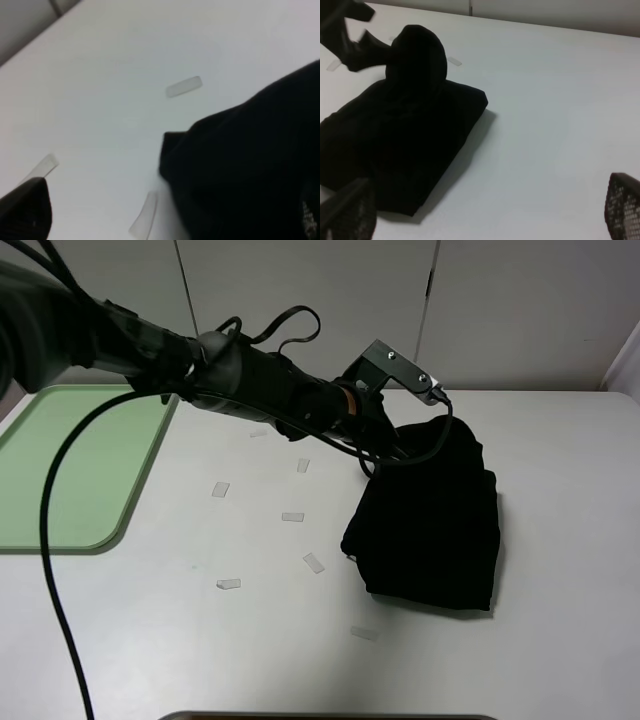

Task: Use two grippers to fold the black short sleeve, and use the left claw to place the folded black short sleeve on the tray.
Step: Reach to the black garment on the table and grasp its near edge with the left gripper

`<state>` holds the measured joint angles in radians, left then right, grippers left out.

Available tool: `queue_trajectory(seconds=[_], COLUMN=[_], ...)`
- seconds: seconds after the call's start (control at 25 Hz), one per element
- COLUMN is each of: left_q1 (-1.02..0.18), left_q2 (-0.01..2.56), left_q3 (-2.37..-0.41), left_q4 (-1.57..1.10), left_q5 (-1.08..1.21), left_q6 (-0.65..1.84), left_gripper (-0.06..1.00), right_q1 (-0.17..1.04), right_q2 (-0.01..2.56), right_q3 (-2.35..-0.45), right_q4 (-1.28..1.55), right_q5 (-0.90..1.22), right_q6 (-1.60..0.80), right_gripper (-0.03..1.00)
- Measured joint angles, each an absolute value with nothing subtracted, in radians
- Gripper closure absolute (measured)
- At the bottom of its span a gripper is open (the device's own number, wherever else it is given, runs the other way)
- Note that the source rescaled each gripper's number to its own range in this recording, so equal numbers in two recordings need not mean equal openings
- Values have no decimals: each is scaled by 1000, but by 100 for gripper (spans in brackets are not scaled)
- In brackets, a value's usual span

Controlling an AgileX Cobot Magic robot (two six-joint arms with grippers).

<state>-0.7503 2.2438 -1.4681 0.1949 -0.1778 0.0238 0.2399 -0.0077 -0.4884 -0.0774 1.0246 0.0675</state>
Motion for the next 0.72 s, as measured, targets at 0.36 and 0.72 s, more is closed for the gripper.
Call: queue_trajectory(seconds=[0.36,0.72], left_q1=[-804,-845], left_q2=[2381,2444], left_q3=[-1643,-1662], left_q4=[191,188], left_q5=[-225,-309], left_q6=[24,24], left_gripper=[-5,-4], right_q1=[240,240], right_q2=[-8,-8], right_q3=[-488,-488], right_q4=[-77,-77], right_q5=[1025,1025], right_q6=[68,68], right_gripper=[-3,-3])
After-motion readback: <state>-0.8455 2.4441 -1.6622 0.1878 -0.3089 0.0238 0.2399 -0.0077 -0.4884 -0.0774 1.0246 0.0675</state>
